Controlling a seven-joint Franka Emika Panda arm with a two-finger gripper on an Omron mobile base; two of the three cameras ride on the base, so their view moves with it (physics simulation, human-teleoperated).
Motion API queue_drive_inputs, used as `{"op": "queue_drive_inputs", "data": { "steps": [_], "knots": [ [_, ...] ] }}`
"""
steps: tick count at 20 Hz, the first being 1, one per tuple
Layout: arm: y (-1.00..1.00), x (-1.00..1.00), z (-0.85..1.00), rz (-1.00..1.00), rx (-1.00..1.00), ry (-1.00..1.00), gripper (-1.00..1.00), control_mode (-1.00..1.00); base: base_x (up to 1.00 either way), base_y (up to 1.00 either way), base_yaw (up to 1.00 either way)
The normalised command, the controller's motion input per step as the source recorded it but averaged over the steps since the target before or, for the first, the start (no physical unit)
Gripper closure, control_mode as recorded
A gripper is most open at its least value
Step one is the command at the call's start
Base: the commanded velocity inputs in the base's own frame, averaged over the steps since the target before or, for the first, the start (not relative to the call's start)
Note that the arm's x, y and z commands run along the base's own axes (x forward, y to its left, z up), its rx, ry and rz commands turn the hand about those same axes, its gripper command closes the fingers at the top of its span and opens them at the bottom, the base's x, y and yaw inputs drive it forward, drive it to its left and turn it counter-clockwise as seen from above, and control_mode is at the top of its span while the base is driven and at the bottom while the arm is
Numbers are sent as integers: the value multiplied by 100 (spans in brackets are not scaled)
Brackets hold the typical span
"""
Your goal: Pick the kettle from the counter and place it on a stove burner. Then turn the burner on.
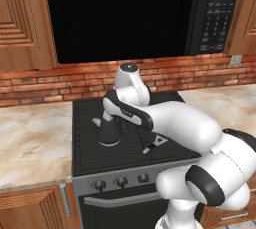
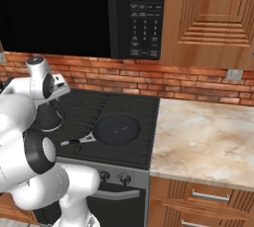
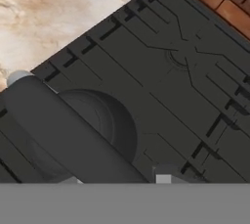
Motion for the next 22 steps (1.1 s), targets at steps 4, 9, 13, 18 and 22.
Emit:
{"op": "queue_drive_inputs", "data": {
  "steps": [4,9,13,18,22],
  "knots": [
    [0,28,-3,0,0,0,100,-100,0,0,0],
    [0,9,-28,0,-7,0,100,-100,0,0,0],
    [0,2,-25,0,-6,0,100,-100,0,0,0],
    [0,0,-11,0,-3,0,100,-100,0,0,0],
    [0,0,0,0,0,0,-100,-100,0,0,0]
  ]
}}
